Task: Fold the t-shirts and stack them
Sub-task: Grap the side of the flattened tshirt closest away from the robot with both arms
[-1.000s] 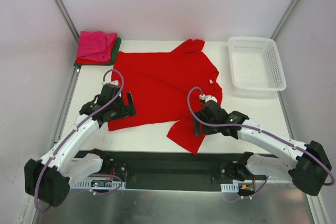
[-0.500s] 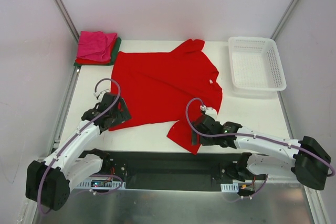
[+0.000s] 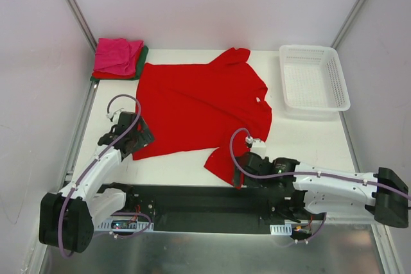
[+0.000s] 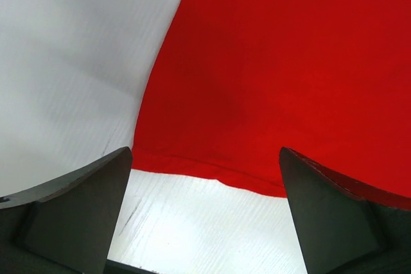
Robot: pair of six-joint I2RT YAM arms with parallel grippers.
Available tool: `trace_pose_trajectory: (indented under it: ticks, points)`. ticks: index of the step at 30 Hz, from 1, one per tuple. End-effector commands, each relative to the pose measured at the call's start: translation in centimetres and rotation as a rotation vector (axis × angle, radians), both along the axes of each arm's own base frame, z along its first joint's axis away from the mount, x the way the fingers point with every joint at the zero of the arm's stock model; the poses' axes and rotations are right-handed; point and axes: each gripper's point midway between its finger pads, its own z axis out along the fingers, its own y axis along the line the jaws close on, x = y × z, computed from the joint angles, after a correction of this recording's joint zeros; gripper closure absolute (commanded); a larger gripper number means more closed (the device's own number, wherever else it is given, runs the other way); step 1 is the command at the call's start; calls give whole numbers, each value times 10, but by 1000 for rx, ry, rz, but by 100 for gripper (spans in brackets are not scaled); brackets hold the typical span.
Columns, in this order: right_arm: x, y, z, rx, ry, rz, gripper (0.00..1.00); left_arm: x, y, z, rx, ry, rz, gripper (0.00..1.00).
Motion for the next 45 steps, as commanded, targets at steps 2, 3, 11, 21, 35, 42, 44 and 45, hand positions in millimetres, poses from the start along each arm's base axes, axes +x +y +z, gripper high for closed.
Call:
trace_pose_trajectory:
  ticks: [2,3,11,21,35,42,44,45]
  points:
    - [-12,0,-2,-29,-12,-66,19,19,-7,12,-24,-56,-31,1]
    - [-19,2,-6,-45,-10,-46,19,22,-8,14,-26,-62,-36,1]
    - [-22,26,-14,-124,-57,-28,18,25,-13,15,-36,-74,-76,1]
    - [-9,23,-5,-184,-109,-56,19,23,-13,16,-32,-80,-83,2]
    - [-5,8,-29,-260,-53,-97,25,26,-13,11,-29,-67,-89,2]
    - [-7,6,-40,-269,-29,-98,37,26,-13,10,-27,-68,-88,2]
    - [-7,6,-40,-268,-26,-95,42,26,-12,11,-25,-71,-87,2]
    - [-7,6,-41,-269,-24,-98,44,26,-13,10,-26,-69,-87,2]
